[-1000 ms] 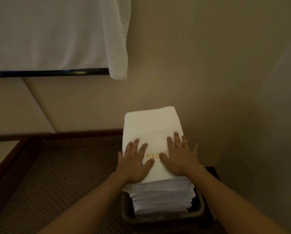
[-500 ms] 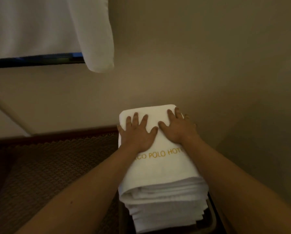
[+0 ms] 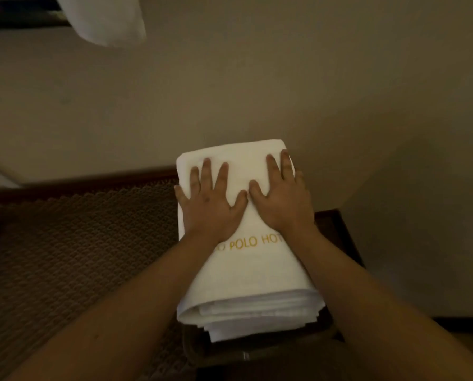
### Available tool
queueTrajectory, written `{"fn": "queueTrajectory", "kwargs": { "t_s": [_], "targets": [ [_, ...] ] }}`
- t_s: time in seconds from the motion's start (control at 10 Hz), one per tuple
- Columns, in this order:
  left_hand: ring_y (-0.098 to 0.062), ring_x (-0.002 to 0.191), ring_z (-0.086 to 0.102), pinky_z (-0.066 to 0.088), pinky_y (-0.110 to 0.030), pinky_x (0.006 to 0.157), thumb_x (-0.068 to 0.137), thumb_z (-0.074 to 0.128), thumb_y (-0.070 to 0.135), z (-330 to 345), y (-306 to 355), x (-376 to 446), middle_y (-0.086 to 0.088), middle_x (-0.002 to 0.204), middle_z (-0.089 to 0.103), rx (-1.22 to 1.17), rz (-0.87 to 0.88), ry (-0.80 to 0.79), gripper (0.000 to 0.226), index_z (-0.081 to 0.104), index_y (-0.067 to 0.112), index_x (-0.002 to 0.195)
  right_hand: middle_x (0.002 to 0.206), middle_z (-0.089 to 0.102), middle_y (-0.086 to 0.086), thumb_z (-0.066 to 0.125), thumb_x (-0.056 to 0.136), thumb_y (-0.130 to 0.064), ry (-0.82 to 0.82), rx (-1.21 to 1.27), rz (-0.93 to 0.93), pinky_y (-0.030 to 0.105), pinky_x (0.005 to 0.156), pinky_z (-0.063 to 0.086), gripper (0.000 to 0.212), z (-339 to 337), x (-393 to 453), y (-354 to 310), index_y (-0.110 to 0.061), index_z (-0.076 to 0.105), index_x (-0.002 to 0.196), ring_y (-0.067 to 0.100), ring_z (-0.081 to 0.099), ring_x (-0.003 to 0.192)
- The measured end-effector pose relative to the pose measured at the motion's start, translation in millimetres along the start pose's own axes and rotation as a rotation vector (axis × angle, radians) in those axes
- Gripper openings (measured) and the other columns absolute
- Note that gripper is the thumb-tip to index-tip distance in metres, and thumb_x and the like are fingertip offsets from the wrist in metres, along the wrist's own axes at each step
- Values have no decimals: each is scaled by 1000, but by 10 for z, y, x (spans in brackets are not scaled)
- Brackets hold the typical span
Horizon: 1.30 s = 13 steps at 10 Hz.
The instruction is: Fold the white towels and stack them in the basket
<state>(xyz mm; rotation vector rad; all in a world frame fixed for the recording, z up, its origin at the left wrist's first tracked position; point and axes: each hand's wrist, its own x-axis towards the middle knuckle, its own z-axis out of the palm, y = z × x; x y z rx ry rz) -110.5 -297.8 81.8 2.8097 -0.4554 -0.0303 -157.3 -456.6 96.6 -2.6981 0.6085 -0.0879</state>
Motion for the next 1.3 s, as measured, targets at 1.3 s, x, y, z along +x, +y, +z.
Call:
{"fn": "queueTrajectory", "kwargs": {
  "t_s": [1.3],
  "targets": [
    [-28,153,14,21,-60,118,98,32,68,-1225,-411,-1623,0,169,10,35,73,-324,68,27,33,157,168,-16,4,25,104,-48,-192,-292,-131,76,112,-8,62,-615,-1455,-556,-25,12,160,40,-17,152]
  ]
}}
